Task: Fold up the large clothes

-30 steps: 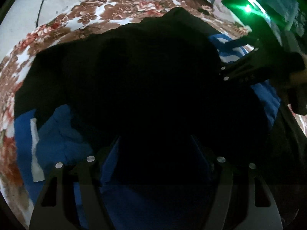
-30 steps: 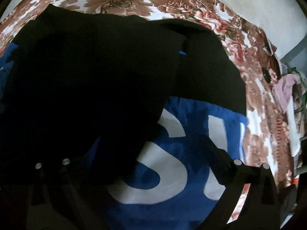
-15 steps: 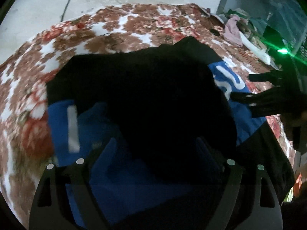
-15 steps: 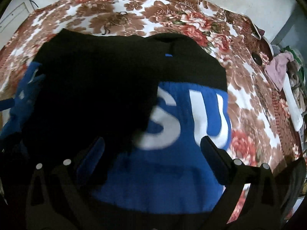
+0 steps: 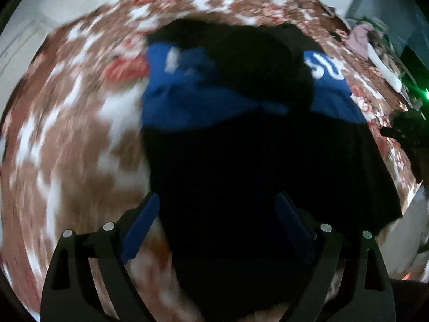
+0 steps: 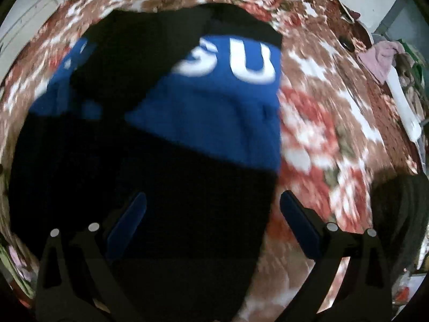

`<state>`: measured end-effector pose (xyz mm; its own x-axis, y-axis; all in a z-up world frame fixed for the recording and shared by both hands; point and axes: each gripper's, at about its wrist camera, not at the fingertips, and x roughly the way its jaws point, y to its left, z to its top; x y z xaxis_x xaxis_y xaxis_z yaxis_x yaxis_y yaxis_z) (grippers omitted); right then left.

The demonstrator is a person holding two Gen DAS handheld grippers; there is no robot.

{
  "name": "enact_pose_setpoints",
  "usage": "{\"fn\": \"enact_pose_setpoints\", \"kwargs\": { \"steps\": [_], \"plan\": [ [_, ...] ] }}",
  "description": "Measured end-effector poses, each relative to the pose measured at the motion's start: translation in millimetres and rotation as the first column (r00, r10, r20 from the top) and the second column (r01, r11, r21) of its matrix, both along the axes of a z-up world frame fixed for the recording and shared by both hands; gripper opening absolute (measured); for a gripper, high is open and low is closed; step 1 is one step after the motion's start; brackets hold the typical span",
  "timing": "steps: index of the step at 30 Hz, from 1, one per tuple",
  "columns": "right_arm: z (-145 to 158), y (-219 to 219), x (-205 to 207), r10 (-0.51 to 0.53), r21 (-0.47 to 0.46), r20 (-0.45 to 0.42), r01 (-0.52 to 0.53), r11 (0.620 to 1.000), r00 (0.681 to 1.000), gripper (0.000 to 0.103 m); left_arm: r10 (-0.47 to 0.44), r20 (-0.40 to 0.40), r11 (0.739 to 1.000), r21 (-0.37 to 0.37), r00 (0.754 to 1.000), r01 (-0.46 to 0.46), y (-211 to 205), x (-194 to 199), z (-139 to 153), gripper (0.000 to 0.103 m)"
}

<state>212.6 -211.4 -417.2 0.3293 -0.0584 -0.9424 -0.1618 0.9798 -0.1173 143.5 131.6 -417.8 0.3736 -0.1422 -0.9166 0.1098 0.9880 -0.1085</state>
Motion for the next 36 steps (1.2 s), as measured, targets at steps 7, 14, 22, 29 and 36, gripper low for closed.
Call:
{"fn": "enact_pose_setpoints", "kwargs": {
  "steps": [7,14,22,29,36],
  "plan": [
    [-29.2,-27.6,-69.6,-0.065,-0.044,-0.077,0.061,0.997,0.995,0.098,0.021,-0.129,0.997,-0.076,0.991,-0.031,30.6,-69.4,-35.4,0.088],
    [-30.2,-47.2,-106.9,-0.116,-0.041,-0.114,0.112,0.993,0.987,0.098,-0.009,-0.15,0.99,-0.142,0.989,-0.012,20.0,-89.5,-44.7,0.088],
    [-56.9,-69.0,-138.0,-0.229,0.106,-0.237,0.26,0.96,0.944,0.098,0.087,-0.301,0.937,-0.3,0.95,-0.18,29.0,-93.2,-86.2,0.086],
    [-62.2,-50.0,-131.4,-0.206,0.179,-0.3,0.267,0.947,0.932,0.098,0.047,-0.261,0.887,-0.433,0.964,-0.16,9.0,-76.3,-58.6,0.081],
    [-77.3,-55.0,-132.0,-0.24,0.116,-0.299,0.284,0.952,0.924,0.098,0.12,-0.321,0.917,-0.326,0.939,-0.229,22.2,-77.4,-85.7,0.082]
  ]
}}
